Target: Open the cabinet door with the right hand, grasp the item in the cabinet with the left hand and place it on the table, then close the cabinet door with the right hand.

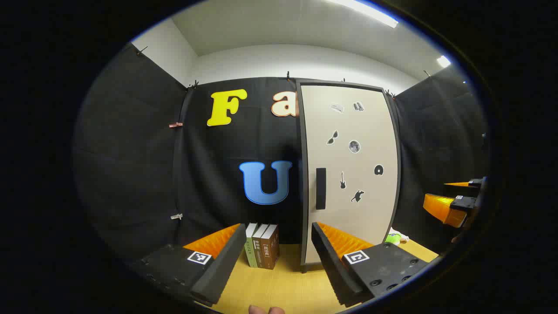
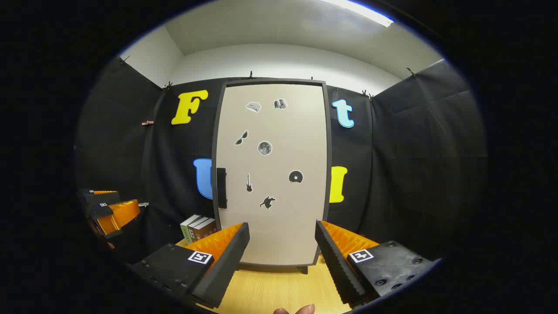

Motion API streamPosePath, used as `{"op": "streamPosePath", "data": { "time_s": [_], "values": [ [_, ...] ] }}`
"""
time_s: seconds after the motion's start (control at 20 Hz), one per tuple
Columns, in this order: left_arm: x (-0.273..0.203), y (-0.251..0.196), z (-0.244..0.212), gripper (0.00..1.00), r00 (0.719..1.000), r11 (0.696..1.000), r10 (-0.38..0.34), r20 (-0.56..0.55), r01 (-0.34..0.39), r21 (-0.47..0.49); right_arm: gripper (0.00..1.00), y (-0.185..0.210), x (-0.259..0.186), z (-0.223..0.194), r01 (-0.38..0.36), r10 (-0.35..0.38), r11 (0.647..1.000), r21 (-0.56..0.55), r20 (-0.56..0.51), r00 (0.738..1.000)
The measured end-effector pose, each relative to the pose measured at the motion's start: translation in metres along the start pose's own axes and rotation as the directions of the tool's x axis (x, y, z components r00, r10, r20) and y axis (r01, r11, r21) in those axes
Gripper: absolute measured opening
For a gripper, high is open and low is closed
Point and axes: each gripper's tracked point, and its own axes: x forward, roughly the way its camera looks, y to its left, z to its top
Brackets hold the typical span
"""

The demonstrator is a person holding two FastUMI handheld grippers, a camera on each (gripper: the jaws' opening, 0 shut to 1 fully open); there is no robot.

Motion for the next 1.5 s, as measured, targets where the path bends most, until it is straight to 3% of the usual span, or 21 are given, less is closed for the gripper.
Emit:
{"op": "streamPosePath", "data": {
  "time_s": [1.0,1.5],
  "values": [
    [0.006,-0.003,0.0,0.94,1.0,1.0,-0.024,-0.008,0.024,-0.002,0.98,0.004,0.003,-0.004,0.004,-0.004,1.0,-0.01,-0.011,1.0],
    [0.01,0.026,-0.003,0.94,1.0,1.0,-0.002,-0.002,0.002,-0.006,0.98,0.03,0.023,-0.001,-0.021,0.021,1.0,-0.015,-0.002,1.0]
  ]
}}
